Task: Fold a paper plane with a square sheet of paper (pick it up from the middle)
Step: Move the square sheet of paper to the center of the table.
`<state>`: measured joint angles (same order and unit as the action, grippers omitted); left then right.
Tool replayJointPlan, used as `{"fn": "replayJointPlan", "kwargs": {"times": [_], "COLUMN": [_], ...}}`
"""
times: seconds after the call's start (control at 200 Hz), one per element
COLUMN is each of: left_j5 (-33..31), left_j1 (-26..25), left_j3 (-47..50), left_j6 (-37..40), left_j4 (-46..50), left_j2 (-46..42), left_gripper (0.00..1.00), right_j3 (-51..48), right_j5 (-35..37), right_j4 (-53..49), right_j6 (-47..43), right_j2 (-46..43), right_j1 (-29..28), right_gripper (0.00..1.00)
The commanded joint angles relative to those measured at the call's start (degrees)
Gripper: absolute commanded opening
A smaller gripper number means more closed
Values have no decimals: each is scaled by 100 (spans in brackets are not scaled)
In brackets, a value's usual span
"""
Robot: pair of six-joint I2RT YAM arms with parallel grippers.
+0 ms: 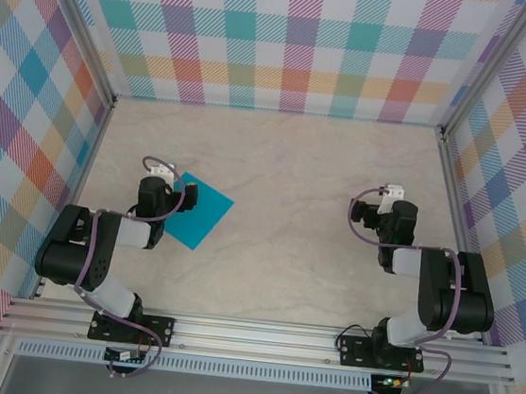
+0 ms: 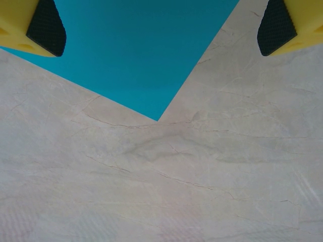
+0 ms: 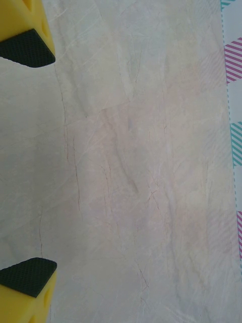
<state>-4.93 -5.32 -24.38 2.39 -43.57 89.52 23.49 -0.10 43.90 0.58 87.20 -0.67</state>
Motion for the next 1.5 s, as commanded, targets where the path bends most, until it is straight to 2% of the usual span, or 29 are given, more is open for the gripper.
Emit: {"fn": "replayJointPlan", "kwargs": {"times": [0.0,0.78,1.155,1.255,1.33,1.495], "left_j5": [108,115,316,505,411,373], "left_j1": [110,110,117,105,110,119], "left_j3": [-102,-111,47,154,192,-15], "left_j6": [1,-1,89,168,97,7], "left_j4": [15,11,-234,-283,-126,868], "left_j2": [-48,-43,-89,-262,-516,-1285], "left_gripper": [100,100,100,100,100,100], "right_j3": [112,113,87,-11,-46,340], "right_j5": [-122,-122,-422,-555,-670,-876], "right_j4": [49,56,64,187,208,-1001], "right_j6": [7,4,-105,-187,-233,-239], "right_j2": [8,15,-27,-95,-155,-613], "right_j1": [43,45,49,46,40,44], "right_gripper": [100,100,100,100,100,100]}}
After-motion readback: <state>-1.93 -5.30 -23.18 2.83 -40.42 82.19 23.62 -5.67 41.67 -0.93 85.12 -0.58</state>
